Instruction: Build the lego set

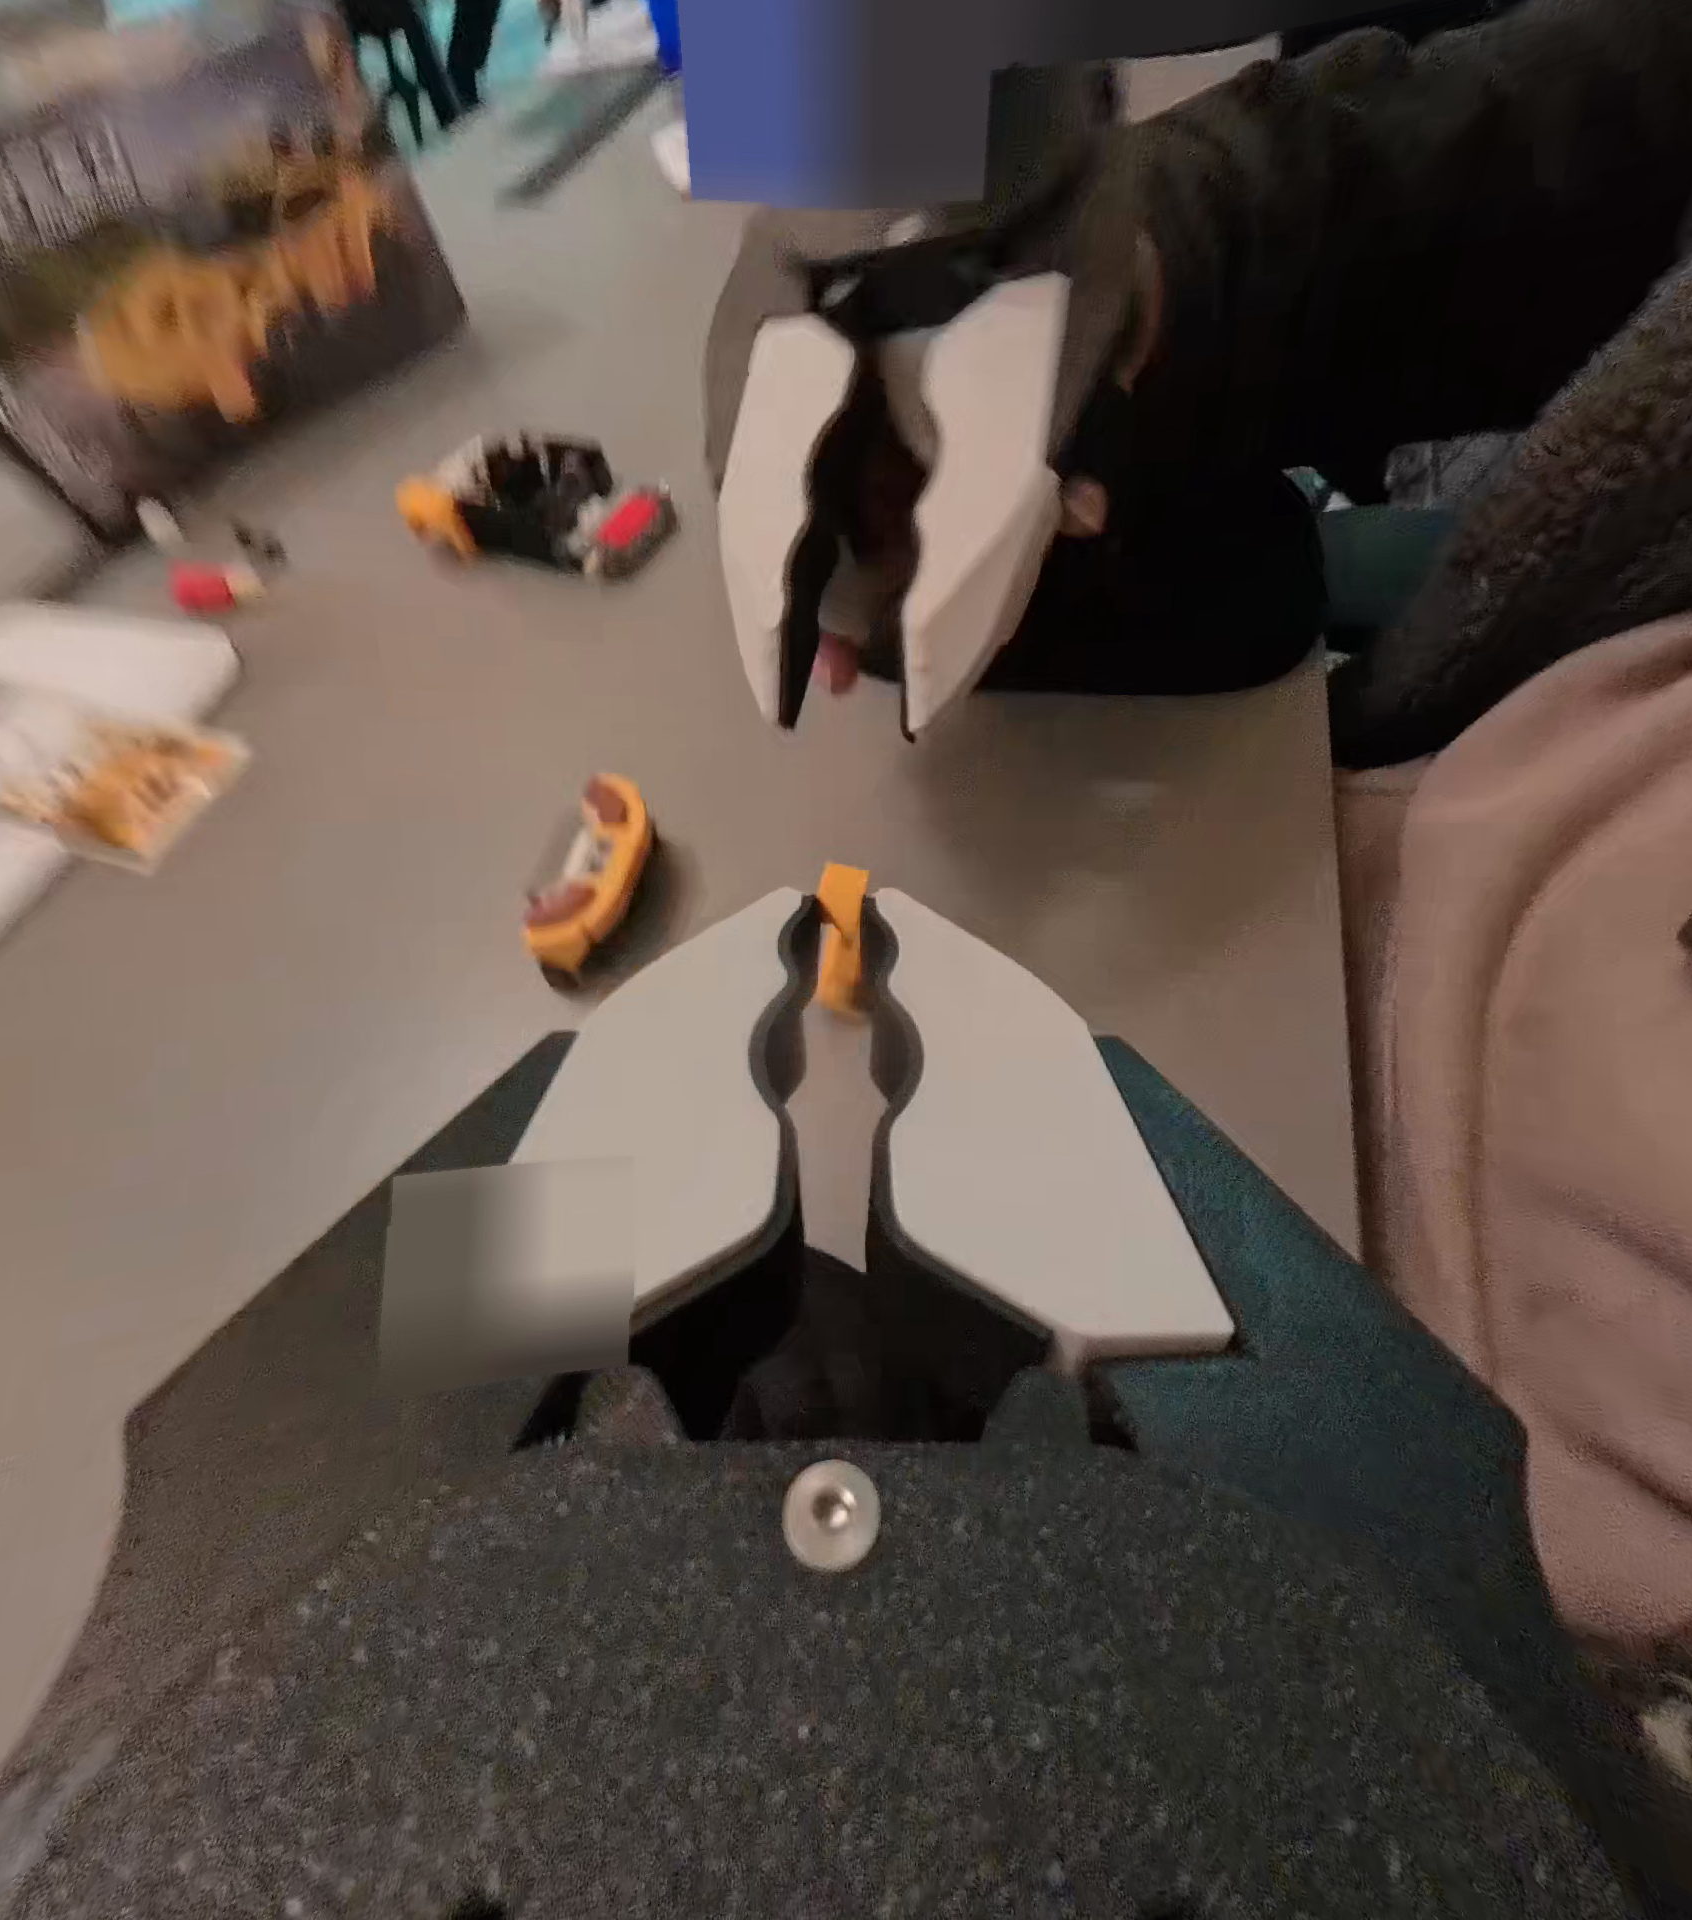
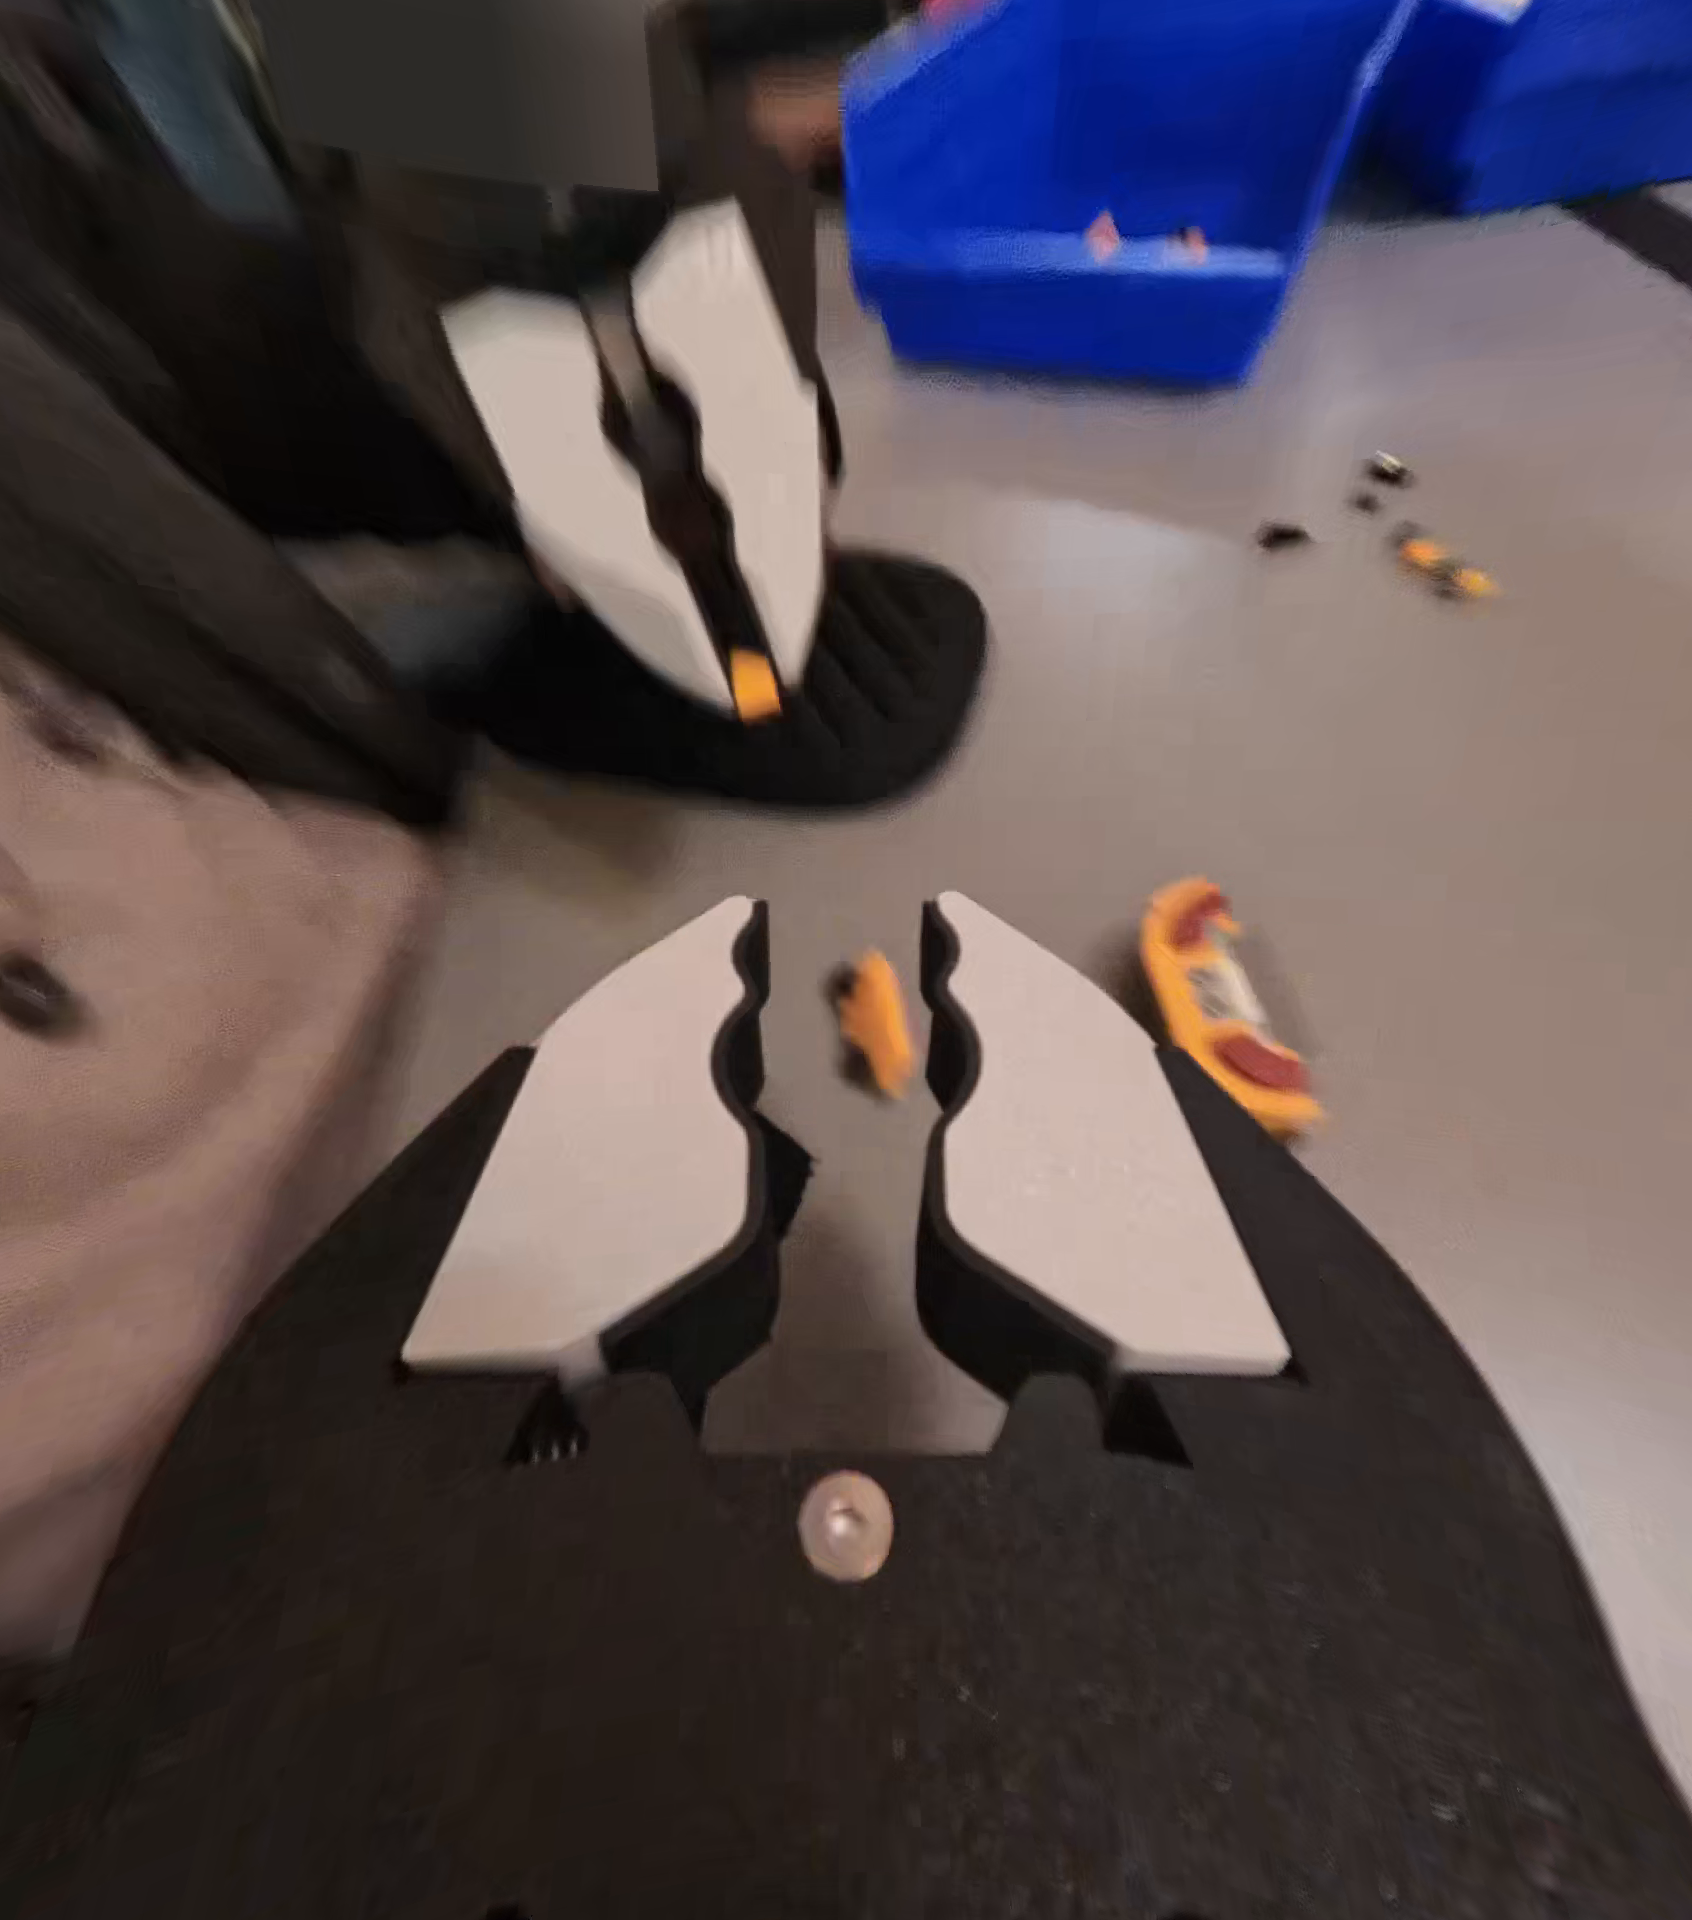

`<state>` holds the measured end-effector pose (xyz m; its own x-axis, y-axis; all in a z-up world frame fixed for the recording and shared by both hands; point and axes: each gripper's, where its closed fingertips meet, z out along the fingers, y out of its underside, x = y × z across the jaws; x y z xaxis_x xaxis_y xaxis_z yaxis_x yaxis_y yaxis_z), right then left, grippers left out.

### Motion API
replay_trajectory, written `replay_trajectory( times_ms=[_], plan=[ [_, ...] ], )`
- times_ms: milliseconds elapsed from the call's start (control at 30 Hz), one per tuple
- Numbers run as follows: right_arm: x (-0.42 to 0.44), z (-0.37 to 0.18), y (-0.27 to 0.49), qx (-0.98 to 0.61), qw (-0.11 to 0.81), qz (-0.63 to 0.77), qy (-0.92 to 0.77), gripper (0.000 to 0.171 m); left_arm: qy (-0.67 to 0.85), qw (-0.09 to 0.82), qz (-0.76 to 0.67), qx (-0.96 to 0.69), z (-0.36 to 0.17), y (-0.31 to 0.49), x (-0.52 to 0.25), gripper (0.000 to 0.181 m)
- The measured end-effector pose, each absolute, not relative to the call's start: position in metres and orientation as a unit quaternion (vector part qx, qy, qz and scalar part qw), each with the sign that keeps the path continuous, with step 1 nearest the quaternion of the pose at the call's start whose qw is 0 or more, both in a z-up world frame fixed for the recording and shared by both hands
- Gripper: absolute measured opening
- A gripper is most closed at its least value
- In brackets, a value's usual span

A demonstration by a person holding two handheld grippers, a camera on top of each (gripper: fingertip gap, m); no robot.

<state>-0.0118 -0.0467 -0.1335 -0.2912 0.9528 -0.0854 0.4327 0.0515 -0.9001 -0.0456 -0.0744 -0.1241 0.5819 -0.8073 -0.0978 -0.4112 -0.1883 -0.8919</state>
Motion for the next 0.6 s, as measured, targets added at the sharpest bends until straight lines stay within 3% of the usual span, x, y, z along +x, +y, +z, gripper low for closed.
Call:
replay_trajectory(
  times_ms=[67, 233, 333, 433, 600],
  plan=[
    [-0.008, -0.161, -0.037, -0.501, 0.315, 0.339, -0.732, 0.033, 0.360, 0.449, -0.245, -0.780, -0.139, -0.071, -0.051, 0.007],
    [-0.019, -0.200, -0.047, -0.452, 0.277, 0.245, -0.812, 0.035, 0.335, 0.398, -0.253, -0.816, -0.166, -0.067, -0.050, 0.007],
    [-0.024, -0.207, -0.046, -0.448, 0.245, 0.238, -0.826, 0.033, 0.342, 0.378, -0.253, -0.823, -0.176, -0.066, -0.047, 0.007],
    [-0.026, -0.210, -0.048, -0.447, 0.219, 0.248, -0.831, 0.019, 0.344, 0.368, -0.251, -0.827, -0.181, -0.063, -0.046, 0.007],
    [-0.029, -0.209, -0.046, -0.480, 0.192, 0.279, -0.809, 0.018, 0.348, 0.363, -0.250, -0.827, -0.183, -0.061, -0.044, 0.007]
  ],
)
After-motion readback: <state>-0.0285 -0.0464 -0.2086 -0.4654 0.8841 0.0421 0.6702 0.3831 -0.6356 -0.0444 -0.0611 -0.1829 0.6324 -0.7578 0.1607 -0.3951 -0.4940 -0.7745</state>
